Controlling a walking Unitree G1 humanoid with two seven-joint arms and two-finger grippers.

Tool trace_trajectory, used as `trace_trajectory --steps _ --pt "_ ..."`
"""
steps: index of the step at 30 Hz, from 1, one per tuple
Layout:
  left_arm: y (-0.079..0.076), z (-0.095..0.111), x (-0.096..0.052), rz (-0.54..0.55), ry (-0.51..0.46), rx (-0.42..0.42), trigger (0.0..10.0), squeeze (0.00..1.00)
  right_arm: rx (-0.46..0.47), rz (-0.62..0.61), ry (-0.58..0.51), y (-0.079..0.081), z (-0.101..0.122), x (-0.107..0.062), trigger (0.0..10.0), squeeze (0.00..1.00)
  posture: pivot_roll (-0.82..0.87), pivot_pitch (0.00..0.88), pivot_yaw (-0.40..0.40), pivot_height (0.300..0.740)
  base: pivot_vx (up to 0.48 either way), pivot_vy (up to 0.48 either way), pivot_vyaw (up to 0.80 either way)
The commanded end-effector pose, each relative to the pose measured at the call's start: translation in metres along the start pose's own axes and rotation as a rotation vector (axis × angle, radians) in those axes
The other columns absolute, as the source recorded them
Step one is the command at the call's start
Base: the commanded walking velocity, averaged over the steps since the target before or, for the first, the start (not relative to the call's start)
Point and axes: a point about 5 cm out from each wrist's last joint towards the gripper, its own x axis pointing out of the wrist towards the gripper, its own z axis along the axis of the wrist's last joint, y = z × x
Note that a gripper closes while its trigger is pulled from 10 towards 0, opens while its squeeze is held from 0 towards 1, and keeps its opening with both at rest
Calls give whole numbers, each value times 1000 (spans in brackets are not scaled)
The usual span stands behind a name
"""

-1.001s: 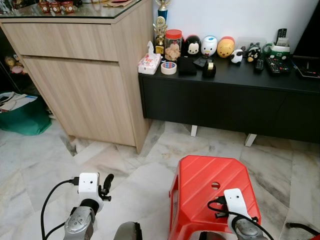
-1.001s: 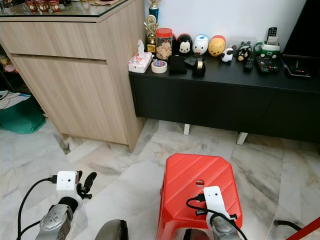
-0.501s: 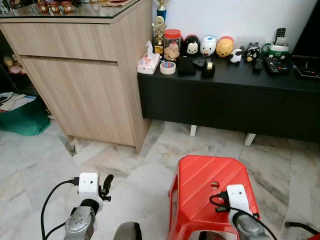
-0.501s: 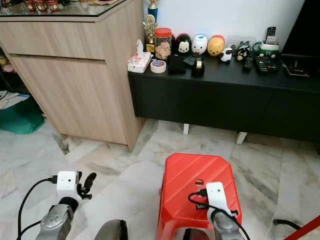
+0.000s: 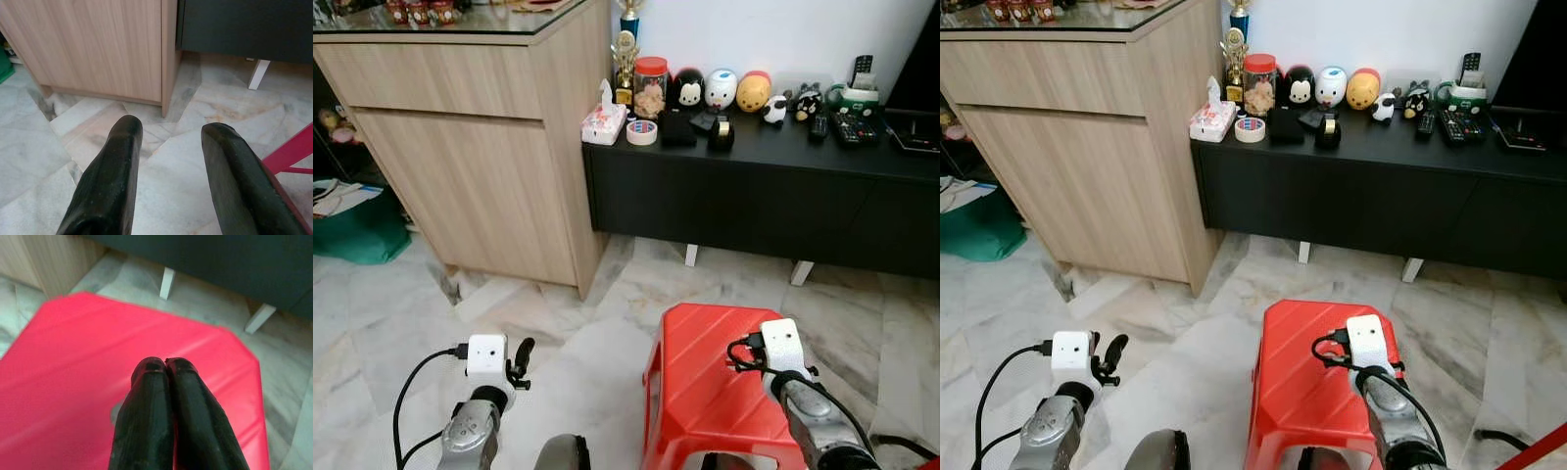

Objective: Hang keys on a hook

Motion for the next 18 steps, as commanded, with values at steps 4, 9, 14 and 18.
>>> trace_trajectory --steps 4,9,14,18 --pt "6 5 3 6 -18 22 10000 0 18 9 -49 -5 16 2 10000 0 -14 0 -18 639 0 0 0" --pt "5 11 6 -10 -41 27 10000 0 16 66 -85 6 29 5 10000 0 -11 0 -21 674 0 0 0" --pt "1 18 9 -49 -67 32 10000 0 14 69 -96 9 39 5 10000 0 -12 0 -22 704 0 0 0" --pt "-2 23 11 -81 -83 52 10000 0 28 63 -65 11 42 5 10000 0 -12 0 -22 708 0 0 0"
